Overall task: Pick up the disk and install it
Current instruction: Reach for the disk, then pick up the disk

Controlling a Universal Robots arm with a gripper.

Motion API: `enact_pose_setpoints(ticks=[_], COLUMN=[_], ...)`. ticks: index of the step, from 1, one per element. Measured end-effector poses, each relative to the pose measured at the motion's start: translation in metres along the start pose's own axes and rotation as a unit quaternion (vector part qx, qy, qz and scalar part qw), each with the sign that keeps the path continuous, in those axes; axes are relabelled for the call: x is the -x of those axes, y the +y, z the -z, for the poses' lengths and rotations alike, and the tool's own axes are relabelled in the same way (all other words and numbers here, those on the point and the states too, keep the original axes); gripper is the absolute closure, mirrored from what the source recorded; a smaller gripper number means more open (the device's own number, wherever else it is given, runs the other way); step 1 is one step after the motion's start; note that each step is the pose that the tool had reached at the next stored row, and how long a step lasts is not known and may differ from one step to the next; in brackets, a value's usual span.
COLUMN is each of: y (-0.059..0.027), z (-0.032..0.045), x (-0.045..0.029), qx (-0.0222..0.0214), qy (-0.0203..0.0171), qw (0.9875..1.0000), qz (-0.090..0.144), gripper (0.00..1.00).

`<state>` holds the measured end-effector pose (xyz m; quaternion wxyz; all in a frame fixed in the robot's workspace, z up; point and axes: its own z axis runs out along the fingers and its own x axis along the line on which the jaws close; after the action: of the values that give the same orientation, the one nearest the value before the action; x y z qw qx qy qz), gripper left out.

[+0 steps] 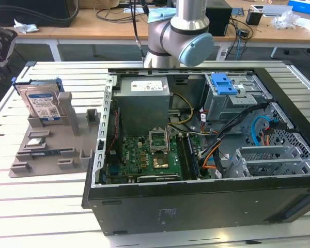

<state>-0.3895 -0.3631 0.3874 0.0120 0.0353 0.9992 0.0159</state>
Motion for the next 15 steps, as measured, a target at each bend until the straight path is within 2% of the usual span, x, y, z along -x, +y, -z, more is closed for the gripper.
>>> enact_pose_setpoints(ticks=[7,8,9,11,15], y=[0.0,0.0,0.0,0.0,0.0], z=[0.0,0.0,0.0,0.0,0.0], x=[0.0002,0.0002,0.0002,0.0002,0.0002], qx=[0.0,0.0002,0.0009,0.0014,0.0023], qy=[0.0,0.0003,0.0013,0.002,0.0033], qw=[1.0,1.0,0.9992,0.9981,0.9949], qz=[0.0,0.01,0.04,0.061,0.101], gripper=[0.89,0.89,0.89,0.89,0.89])
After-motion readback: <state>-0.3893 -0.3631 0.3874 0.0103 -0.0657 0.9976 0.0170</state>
